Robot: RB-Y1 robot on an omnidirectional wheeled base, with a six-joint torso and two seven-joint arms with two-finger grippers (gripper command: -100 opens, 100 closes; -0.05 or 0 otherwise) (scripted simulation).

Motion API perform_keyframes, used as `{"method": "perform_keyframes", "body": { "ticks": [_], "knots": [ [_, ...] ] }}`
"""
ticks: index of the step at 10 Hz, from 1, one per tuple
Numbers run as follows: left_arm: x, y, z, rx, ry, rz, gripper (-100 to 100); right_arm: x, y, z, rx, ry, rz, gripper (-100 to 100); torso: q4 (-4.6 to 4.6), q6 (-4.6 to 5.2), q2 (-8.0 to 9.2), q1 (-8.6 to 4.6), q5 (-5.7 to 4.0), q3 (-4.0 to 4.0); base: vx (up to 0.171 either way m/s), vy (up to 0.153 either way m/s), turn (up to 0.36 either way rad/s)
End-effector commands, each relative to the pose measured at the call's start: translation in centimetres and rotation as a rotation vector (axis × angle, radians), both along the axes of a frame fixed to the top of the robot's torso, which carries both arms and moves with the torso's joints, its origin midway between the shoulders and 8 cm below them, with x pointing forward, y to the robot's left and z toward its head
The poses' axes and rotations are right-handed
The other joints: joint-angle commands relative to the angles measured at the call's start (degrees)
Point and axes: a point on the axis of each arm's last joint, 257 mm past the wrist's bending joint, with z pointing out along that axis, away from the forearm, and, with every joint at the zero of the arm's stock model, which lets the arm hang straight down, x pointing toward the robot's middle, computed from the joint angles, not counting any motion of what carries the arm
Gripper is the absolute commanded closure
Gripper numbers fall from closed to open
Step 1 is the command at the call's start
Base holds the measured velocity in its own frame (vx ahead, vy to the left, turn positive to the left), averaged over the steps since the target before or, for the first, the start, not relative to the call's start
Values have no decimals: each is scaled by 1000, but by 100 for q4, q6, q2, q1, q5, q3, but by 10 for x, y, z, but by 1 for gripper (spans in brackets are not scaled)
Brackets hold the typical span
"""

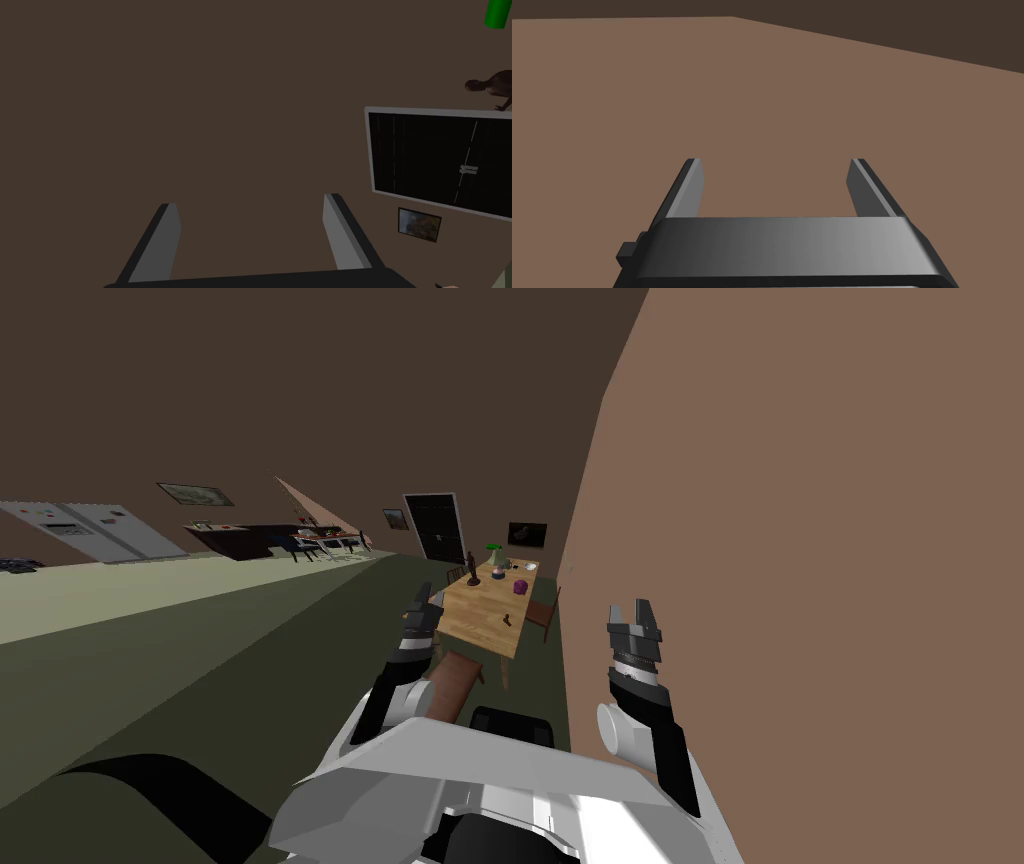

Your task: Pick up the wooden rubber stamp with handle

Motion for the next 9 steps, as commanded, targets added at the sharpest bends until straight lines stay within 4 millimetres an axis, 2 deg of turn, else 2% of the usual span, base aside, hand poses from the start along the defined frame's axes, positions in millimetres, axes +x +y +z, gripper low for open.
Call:
{"method": "perform_keyframes", "body": {
  "ticks": [1,4,5,8,9],
  "knots": [
    [10,-3,-6,6,20,-20,-100,0,0,0,0,0,0,0,0,0,0,0,0,0,-12,-2,-60],
    [34,-7,-22,9,70,-56,-100,0,0,0,0,0,0,0,2,1,9,2,1,5,-29,0,-61],
    [34,-7,-22,9,70,-56,-100,0,0,0,0,0,0,0,2,1,10,1,0,6,-24,0,-18],
    [69,-10,-44,0,143,-94,-100,0,0,0,0,0,0,0,1,2,7,0,0,4,-29,-2,-75],
    [69,-10,-45,0,144,-94,-100,0,0,0,0,0,0,0,2,1,10,1,0,6,-30,2,-17]
  ]
}}
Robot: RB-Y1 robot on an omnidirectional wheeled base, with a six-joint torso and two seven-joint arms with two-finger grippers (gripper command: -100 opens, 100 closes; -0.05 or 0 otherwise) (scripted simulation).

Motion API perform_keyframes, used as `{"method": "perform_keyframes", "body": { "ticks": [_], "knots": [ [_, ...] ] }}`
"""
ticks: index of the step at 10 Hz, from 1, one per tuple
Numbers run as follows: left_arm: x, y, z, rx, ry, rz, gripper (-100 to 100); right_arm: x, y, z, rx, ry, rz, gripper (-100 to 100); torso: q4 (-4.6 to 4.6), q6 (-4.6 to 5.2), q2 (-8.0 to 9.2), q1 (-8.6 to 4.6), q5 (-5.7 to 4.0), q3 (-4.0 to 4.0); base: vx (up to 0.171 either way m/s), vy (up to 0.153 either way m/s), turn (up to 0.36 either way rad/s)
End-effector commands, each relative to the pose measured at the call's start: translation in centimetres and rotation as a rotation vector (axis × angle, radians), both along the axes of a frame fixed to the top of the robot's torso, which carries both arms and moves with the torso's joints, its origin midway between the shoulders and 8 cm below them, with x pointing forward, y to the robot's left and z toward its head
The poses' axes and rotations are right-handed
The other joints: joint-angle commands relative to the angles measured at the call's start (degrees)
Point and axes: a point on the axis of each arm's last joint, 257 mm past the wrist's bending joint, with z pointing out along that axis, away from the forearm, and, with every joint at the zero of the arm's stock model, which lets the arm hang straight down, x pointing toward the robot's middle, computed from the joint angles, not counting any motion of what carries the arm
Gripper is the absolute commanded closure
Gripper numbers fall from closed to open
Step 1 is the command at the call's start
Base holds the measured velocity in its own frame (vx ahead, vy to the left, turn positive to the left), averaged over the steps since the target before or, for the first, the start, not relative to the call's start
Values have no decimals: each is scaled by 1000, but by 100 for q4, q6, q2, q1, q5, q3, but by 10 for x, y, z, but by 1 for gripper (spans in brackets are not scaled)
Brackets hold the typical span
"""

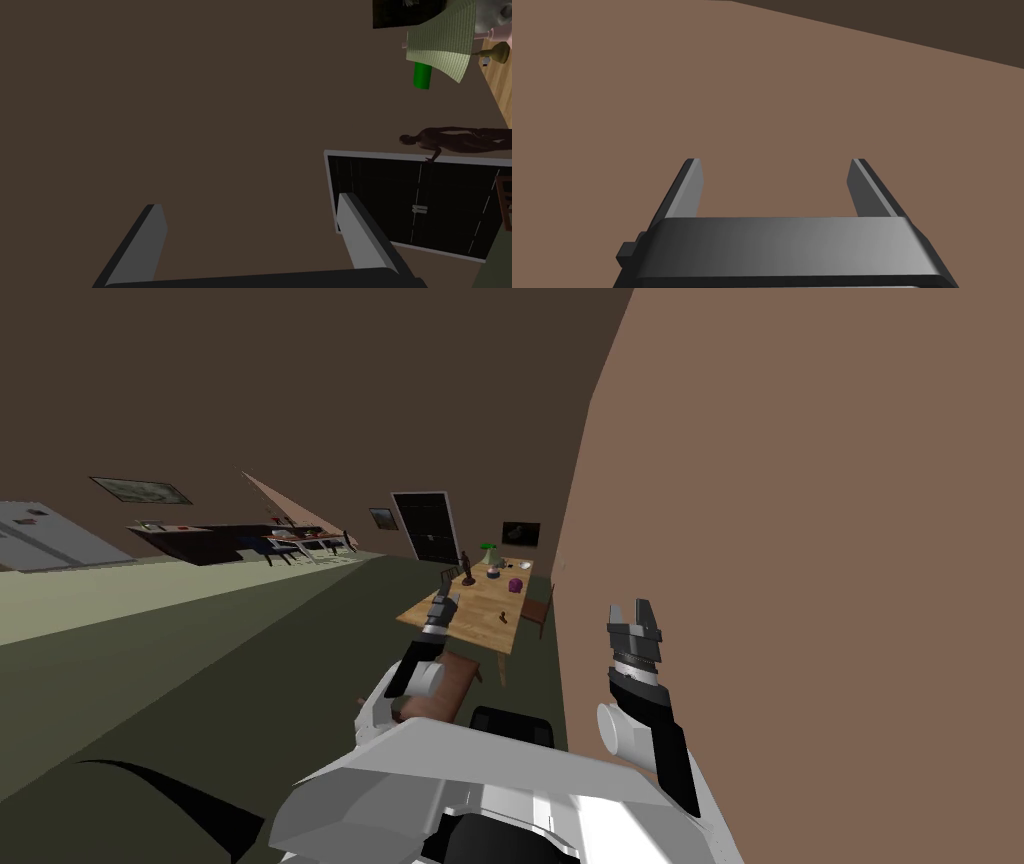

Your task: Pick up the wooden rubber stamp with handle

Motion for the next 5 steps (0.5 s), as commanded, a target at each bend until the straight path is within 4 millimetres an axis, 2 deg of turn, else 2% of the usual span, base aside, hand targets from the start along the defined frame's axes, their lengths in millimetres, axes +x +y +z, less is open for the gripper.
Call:
{"method": "perform_keyframes", "body": {
  "ticks": [1,2,3,5],
  "knots": [
    [16,-1,-10,-7,35,-13,-100,0,0,0,0,0,0,0,0,0,0,0,0,0,-25,-6,-52],
    [28,0,-21,-13,70,-20,-100,0,0,0,0,0,0,0,0,2,-2,-2,0,-1,-33,-4,-87],
    [30,-1,-20,-14,68,-23,-100,0,0,0,0,0,0,0,0,2,0,-3,-1,0,-27,3,-29],
    [55,1,-40,-31,137,-35,-100,0,0,0,0,0,0,0,0,2,-2,0,0,-1,-35,2,-66]
  ]
}}
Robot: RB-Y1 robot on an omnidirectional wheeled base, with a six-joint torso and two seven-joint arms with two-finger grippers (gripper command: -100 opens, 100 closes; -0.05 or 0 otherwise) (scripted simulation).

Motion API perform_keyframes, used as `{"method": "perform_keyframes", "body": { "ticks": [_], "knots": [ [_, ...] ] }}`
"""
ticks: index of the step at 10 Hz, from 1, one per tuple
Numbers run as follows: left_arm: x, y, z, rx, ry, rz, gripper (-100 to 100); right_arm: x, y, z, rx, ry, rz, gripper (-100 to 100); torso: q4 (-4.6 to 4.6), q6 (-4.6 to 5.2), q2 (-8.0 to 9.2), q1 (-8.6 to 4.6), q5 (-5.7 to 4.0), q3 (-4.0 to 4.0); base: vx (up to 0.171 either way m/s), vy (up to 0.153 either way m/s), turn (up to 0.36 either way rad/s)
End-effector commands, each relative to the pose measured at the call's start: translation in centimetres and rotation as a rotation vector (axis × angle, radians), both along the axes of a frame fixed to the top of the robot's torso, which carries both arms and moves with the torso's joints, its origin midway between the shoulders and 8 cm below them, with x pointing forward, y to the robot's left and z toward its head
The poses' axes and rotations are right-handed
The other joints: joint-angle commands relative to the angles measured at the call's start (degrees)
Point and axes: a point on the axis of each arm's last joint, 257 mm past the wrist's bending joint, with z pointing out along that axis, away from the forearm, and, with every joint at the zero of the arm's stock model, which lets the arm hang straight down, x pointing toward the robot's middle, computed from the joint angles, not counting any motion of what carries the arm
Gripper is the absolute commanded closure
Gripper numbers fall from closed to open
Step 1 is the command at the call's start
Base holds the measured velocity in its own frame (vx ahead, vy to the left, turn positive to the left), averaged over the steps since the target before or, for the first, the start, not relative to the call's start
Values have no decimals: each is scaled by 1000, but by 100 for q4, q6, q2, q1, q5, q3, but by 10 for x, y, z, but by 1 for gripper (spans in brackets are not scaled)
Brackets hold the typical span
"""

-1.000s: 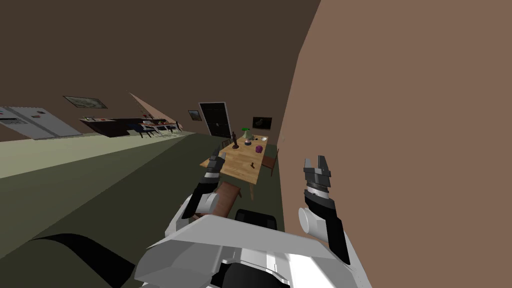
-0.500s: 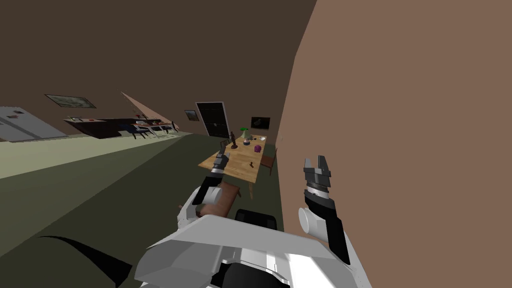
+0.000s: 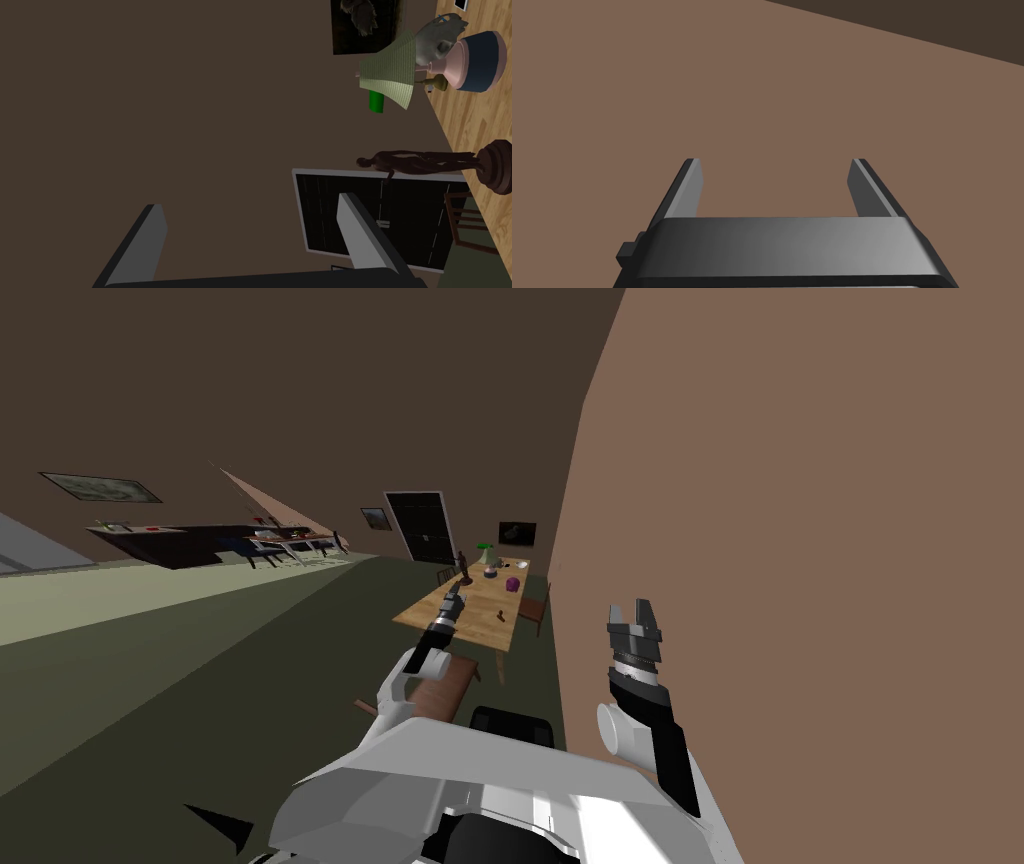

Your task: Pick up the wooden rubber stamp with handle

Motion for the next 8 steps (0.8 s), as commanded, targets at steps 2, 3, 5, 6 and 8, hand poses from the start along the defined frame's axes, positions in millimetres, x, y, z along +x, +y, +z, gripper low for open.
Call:
{"method": "perform_keyframes", "body": {
  "ticks": [2,3,5,6,8],
  "knots": [
    [26,1,-15,-19,62,-11,-100,0,0,0,0,0,0,0,0,-2,-2,0,0,-1,-27,3,-45],
    [28,0,-17,-20,65,-12,-100,0,0,0,0,0,0,0,0,-1,-3,1,0,-2,-18,3,-29],
    [43,1,-29,-34,108,-15,-100,0,0,0,0,0,0,0,-1,-1,-5,0,0,-2,-19,2,-41],
    [55,2,-36,-48,142,-17,-100,0,0,0,0,0,0,0,-1,-3,-5,0,0,-3,-19,2,-39],
    [71,3,-48,-66,189,-17,-100,0,0,0,0,0,0,0,-1,-3,-7,0,0,-4,-15,2,-43]
  ]
}}
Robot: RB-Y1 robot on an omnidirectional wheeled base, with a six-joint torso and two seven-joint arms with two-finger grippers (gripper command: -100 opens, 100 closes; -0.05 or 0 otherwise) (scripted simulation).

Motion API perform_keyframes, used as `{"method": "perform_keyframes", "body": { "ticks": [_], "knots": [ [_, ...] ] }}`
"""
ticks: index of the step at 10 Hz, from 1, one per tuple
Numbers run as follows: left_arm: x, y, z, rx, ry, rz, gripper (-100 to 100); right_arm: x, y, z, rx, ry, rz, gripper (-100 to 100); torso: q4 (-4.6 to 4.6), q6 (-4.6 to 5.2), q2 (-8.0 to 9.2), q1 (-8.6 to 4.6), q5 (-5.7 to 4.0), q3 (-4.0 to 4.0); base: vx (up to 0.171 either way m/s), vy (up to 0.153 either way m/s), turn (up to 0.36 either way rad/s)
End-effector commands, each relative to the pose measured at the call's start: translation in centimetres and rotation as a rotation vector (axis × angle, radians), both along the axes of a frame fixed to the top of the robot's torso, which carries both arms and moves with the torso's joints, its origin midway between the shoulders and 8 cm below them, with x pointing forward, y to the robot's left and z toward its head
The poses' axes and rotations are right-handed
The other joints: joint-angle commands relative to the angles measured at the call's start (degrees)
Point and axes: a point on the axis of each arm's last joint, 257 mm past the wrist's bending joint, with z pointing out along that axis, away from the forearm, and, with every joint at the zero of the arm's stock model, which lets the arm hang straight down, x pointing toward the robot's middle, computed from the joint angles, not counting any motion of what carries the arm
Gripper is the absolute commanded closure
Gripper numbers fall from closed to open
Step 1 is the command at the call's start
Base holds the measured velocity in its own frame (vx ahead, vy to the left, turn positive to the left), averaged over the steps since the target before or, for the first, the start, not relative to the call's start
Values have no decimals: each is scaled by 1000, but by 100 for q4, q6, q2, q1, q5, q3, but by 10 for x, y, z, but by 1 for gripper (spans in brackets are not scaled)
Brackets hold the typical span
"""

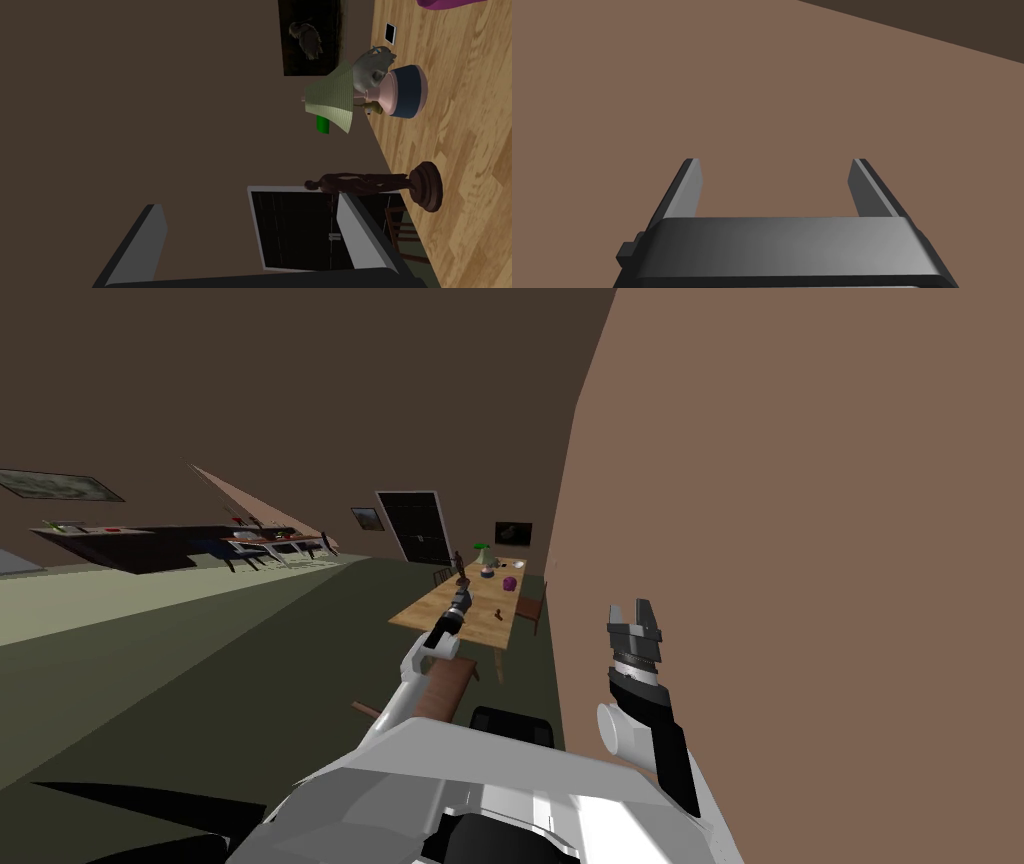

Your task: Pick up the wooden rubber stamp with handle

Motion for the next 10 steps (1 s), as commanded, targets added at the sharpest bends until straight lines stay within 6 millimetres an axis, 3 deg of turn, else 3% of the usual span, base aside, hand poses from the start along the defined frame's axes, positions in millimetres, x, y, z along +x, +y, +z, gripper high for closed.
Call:
{"method": "perform_keyframes", "body": {
  "ticks": [1,5,7,10],
  "knots": [
    [8,2,-11,-10,34,1,-100,0,0,0,0,0,0,0,0,0,0,0,0,0,-13,4,-24],
    [48,3,-42,-69,159,7,-100,0,0,0,0,0,0,0,-1,-3,-1,3,1,-1,-11,7,-35],
    [51,4,-50,-70,184,10,-100,0,0,0,0,0,0,0,-1,-3,-3,2,1,-2,0,3,-8],
    [72,4,-70,-116,272,22,-100,0,0,0,0,0,0,0,-2,-3,-6,2,1,-3,4,6,-21]
  ]
}}
